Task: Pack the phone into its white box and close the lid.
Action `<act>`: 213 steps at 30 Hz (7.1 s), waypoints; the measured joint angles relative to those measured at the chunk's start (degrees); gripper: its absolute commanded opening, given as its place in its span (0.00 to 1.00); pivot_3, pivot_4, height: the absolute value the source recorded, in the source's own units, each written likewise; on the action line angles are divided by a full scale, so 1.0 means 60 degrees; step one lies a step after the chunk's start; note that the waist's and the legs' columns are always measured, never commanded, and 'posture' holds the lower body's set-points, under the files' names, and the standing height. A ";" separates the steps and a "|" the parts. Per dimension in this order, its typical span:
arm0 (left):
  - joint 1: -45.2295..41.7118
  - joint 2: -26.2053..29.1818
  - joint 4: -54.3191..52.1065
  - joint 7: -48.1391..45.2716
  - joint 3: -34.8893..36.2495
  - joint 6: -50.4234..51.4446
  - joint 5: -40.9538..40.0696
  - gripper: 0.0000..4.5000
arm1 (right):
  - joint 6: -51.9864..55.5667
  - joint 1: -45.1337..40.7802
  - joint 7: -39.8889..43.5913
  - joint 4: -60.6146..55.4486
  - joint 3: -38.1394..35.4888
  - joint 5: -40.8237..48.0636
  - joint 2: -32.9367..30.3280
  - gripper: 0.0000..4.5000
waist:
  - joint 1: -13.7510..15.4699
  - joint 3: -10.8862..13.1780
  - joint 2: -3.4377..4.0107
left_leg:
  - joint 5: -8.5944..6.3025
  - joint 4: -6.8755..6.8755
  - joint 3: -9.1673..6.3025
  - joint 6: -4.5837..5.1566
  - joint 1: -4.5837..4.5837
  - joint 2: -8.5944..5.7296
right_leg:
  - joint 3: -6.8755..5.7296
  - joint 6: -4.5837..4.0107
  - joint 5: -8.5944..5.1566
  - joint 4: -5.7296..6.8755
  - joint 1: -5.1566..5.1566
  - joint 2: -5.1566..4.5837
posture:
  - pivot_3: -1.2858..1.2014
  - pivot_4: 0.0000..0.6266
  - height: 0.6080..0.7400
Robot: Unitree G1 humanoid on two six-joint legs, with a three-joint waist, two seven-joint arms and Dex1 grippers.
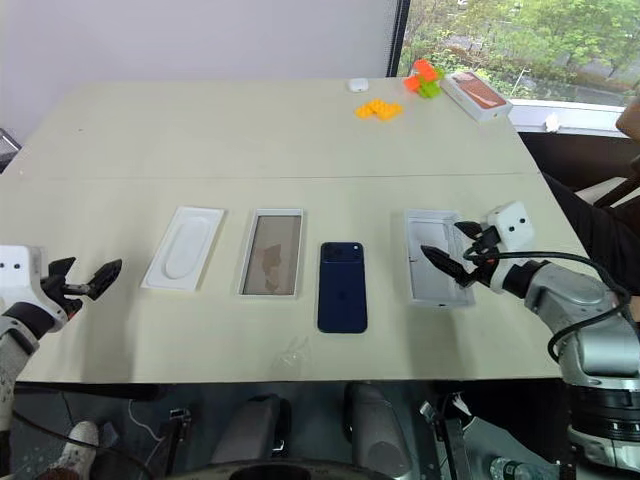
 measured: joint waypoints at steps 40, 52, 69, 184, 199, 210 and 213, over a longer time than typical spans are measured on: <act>-0.0778 -0.1515 -0.1973 0.2734 0.0482 0.5257 -0.3720 0.99 | 0.0249 -0.0890 0.0500 -0.2838 0.3642 -0.0027 0.0802 1.00 | 0.0003 -0.0004 -0.0005 | 0.0000 0.0008 -0.0029 -0.0001 0.0016 -0.0015 | -0.0007 0.0009 0.0005 0.0006 0.0022 0.0000 | 0.52 0.24 0.95; -0.1514 -0.1819 -0.1617 0.3366 0.0828 0.6836 -0.5109 0.59 | 0.0103 -0.0505 0.0412 -0.3096 0.3972 -0.0147 0.0958 1.00 | 0.0012 -0.0014 0.0005 | 0.0000 0.0008 -0.0036 -0.0001 0.0029 -0.0029 | -0.0006 0.0002 0.0000 0.0001 0.0043 -0.0012 | 0.52 0.24 0.95; -0.1268 -0.2616 -0.1370 0.4333 0.1594 0.6110 -0.8895 0.01 | 0.0046 -0.0218 0.0513 -0.3202 0.4265 -0.0248 0.0960 1.00 | -0.0014 -0.0014 -0.0021 | 0.0000 0.0008 -0.0046 -0.0001 0.0018 -0.0016 | -0.0007 -0.0001 -0.0001 0.0002 0.0029 -0.0009 | 0.52 0.24 0.95; 0.2753 0.0359 -0.3910 -0.1797 -0.2653 -0.1044 -0.1821 1.00 | 0.2468 -0.3134 0.0133 -0.3024 0.5648 -0.1709 0.1562 0.03 | -0.0059 0.0011 -0.0006 | -0.0005 -0.0025 -0.0034 0.0006 -0.0032 0.0028 | -0.0011 -0.0005 -0.0014 -0.0031 -0.0042 0.0011 | 0.52 0.24 0.95; 0.2657 0.0240 -0.3599 -0.1771 -0.2701 -0.0734 -0.1664 1.00 | 0.2223 -0.3389 0.0486 -0.3448 0.6813 -0.1808 0.1443 0.64 | -0.0100 0.0013 -0.0005 | -0.0006 -0.0025 -0.0025 0.0005 -0.0023 0.0093 | -0.0017 -0.0009 -0.0016 -0.0038 -0.0048 0.0086 | 0.52 0.24 0.95; 0.2982 0.0542 -0.3383 -0.2749 -0.2508 -0.0935 -0.1609 1.00 | 0.1592 -0.4490 0.0980 -0.1273 0.8592 -0.2759 0.2522 0.64 | -0.0082 0.0013 -0.0004 | -0.0006 -0.0025 -0.0022 0.0006 -0.0036 0.0100 | -0.0009 -0.0016 -0.0012 -0.0037 -0.0058 0.0084 | 0.52 0.24 0.95; 0.3061 0.0556 -0.3543 -0.2951 -0.2498 -0.1040 -0.1605 1.00 | 0.1528 -0.4604 0.1014 -0.0974 0.8817 -0.2980 0.2715 0.59 | -0.0081 0.0013 -0.0004 | -0.0006 -0.0025 -0.0023 0.0006 -0.0034 0.0100 | -0.0007 -0.0016 -0.0012 -0.0035 -0.0059 0.0085 | 0.52 0.24 0.95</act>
